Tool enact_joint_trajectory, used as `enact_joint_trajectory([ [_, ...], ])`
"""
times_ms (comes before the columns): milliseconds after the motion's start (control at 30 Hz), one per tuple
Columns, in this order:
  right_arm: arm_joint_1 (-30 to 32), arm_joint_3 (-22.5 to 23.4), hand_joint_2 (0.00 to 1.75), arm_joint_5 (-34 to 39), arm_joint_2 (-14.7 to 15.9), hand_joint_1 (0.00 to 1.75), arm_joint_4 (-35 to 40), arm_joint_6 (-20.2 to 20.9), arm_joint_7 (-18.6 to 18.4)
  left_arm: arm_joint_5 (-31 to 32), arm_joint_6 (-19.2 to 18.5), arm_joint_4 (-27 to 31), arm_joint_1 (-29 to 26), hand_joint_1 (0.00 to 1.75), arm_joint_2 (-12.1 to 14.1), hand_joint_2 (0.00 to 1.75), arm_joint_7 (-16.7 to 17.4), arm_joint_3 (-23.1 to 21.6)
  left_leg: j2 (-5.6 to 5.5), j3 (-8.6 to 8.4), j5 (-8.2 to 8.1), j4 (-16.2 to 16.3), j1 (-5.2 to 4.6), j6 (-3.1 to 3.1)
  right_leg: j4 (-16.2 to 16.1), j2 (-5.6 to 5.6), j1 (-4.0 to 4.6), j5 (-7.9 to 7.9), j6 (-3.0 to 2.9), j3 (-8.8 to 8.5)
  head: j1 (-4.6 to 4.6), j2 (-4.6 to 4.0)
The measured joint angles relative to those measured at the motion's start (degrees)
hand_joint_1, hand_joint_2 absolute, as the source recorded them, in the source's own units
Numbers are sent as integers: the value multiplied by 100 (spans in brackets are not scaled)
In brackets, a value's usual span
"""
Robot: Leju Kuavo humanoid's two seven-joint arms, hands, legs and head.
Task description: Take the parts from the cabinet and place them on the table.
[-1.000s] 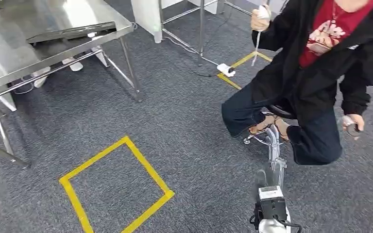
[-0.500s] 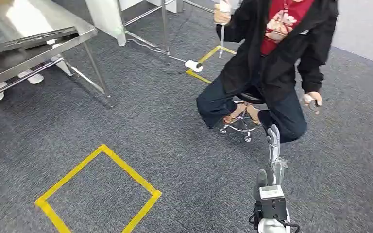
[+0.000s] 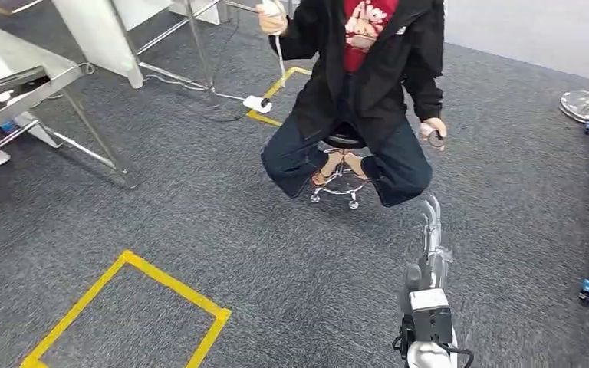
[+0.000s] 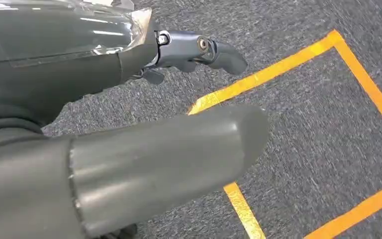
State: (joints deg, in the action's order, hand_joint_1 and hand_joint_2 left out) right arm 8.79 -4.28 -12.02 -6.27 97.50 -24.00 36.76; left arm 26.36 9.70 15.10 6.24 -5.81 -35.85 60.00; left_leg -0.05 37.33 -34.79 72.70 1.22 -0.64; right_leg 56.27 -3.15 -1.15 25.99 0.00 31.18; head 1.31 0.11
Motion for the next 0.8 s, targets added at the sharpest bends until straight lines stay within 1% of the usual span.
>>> enact_joint_trajectory([
  [33, -4, -2, 0, 2, 0, 0, -13, 0, 2, 0, 7, 0, -1, 0, 0, 0, 0, 2, -22, -178, 256, -380, 3, 15, 16, -78, 0, 1, 1, -3, 0, 0],
  [67, -12, -4, 0, 4, 0, 0, -24, 0, 4, 0, 11, 0, 2, 0, 0, 0, 0, 2, -101, -425, 543, -918, 14, 33, 30, -161, 0, 2, 3, -6, -2, 0],
  [100, -23, -4, 0, 9, 0, 0, -35, 0, 7, 0, 17, 0, 0, 0, 7, 0, 0, 4, -391, -634, 731, -1391, 37, 61, 44, -228, -1, 2, 7, 8, 0, 0],
  [133, -48, -7, 0, 11, 0, 0, -48, 0, 11, 0, 24, 0, -5, 0, 11, 0, 0, 9, -565, -688, 657, -1525, 50, 78, 83, -290, 69, 6, 49, 51, 0, 0],
  [167, -69, -7, 0, 13, -2, 0, -55, 0, 18, 2, 33, 0, -5, 0, 11, 0, 0, 9, -487, -668, 658, -1513, 33, 81, 80, -369, 31, -21, 91, 98, 7, 0],
  [200, -75, -9, 0, 17, 0, 0, -63, -2, 20, 0, 48, 0, -5, 0, 11, 0, 0, 9, -433, -656, 657, -1509, 3, 106, 72, -425, 22, -44, 141, 139, 4, 0],
  [233, -68, -7, 0, 28, 0, 0, -74, -7, 22, 0, 50, 0, 6, 0, 11, 0, 0, 9, -370, -653, 668, -1507, -28, 149, 51, -496, 2, -72, 194, 165, 2, 0],
  [267, -72, -7, 0, 44, 2, 0, -85, -22, 24, -7, 52, 0, 16, 0, -5, 0, 0, 11, -280, -675, 720, -1576, -13, 219, 36, -566, 37, -93, 246, 252, 4, 0],
  [300, -73, -7, 0, 52, 9, 0, -92, -31, 28, -4, 50, 0, 30, 0, -11, 0, 0, 11, -183, -676, 769, -1629, 1, 271, 164, -290, 9, -31, 225, 254, 2, 0],
  [333, -105, -9, 0, 65, 13, 0, -96, -48, 33, -4, 52, 0, 28, 0, -7, 0, 0, 11, -120, -668, 776, -1647, -4, 318, 432, 5, 49, 132, 184, 417, 41, 0],
  [367, -140, -11, 0, 70, 11, 0, -107, -48, 33, -7, 57, 0, 17, 0, 2, 0, 0, 13, -18, -658, 780, -1646, -13, 333, 869, 150, 36, 343, 161, 645, 68, 0],
  [400, -151, -13, 0, 74, 13, 0, -118, -50, 33, -5, 57, 0, 6, 0, 2, 0, 2, 15, 75, -649, 780, -1645, -23, 335, 1339, 207, 23, 533, 155, 874, 66, 0],
  [433, -147, -13, 0, 79, 15, 0, -133, -52, 33, -7, 57, 0, 4, 0, 2, 0, 2, 17, 168, -638, 780, -1643, -30, 334, 1772, 232, 6, 671, 175, 1069, 66, 0],
  [467, -143, -13, 0, 79, 20, 0, -153, -52, 31, -7, 57, 0, 3, 0, 2, 0, 0, 22, 253, -634, 781, -1642, -30, 332, 1944, 241, -7, 687, 219, 1129, 66, 0],
  [500, -147, -13, 0, 79, 22, 0, -170, -52, 31, -7, 57, 0, 7, 0, -2, 0, 2, 24, 342, -636, 782, -1641, -27, 329, 1801, 255, -20, 609, 280, 1023, 70, 0],
  [533, -152, -13, 0, 76, 26, 0, -184, -55, 33, -7, 59, 0, 14, 0, -7, 0, 0, 24, 417, -642, 779, -1640, -23, 321, 1421, 290, -37, 464, 346, 788, 70, 0],
  [567, -158, -11, 0, 76, 28, 0, -184, -55, 33, -7, 59, 0, 23, 0, -15, 0, 0, 24, 487, -654, 772, -1637, -17, 300, 845, 385, -61, 281, 409, 454, 72, 0],
  [600, -168, -11, 0, 76, 28, 0, -184, -55, 33, -7, 59, 0, 26, 0, -15, 0, 0, 26, 540, -670, 761, -1626, -15, 268, 311, 601, -73, 142, 442, 133, 70, 0],
  [633, -194, -13, 0, 76, 28, 0, -186, -55, 33, -7, 63, 2, 25, 0, -6, 0, 0, 28, 601, -665, 736, -1615, -71, 213, 46, 813, -32, 130, 400, -6, 81, 0],
  [667, -202, -17, 0, 76, 22, 0, -188, -55, 31, -7, 68, 2, 27, 0, -7, 0, 0, 35, 663, -677, 729, -1599, -73, 170, 45, 732, -1, 72, 319, 5, 61, 0],
  [700, -201, -15, 0, 74, 22, 0, -190, -63, 35, -7, 72, 2, 40, 0, -7, 0, 0, 50, 708, -686, 737, -1598, -76, 146, 66, 663, 5, 67, 290, 42, 33, 0],
  [733, -192, -9, 0, 74, 31, 0, -197, -66, 33, -7, 72, 2, 55, 0, -9, 0, 0, 55, 762, -694, 747, -1608, -58, 121, 80, 605, 19, 65, 261, 66, 33, 0],
  [767, -193, -4, 0, 76, 42, 0, -197, -70, 35, -7, 72, 2, 73, 0, -18, 0, 2, 57, 837, -711, 740, -1616, -40, 74, 67, 527, 28, 47, 198, 121, 35, 0],
  [800, -197, -6, 0, 72, 35, 0, -197, -72, 35, -7, 72, 2, 81, 0, -15, 0, 0, 61, 696, -684, 675, -1569, 12, 16, 43, 458, -85, 14, 137, 58, 28, 0],
])
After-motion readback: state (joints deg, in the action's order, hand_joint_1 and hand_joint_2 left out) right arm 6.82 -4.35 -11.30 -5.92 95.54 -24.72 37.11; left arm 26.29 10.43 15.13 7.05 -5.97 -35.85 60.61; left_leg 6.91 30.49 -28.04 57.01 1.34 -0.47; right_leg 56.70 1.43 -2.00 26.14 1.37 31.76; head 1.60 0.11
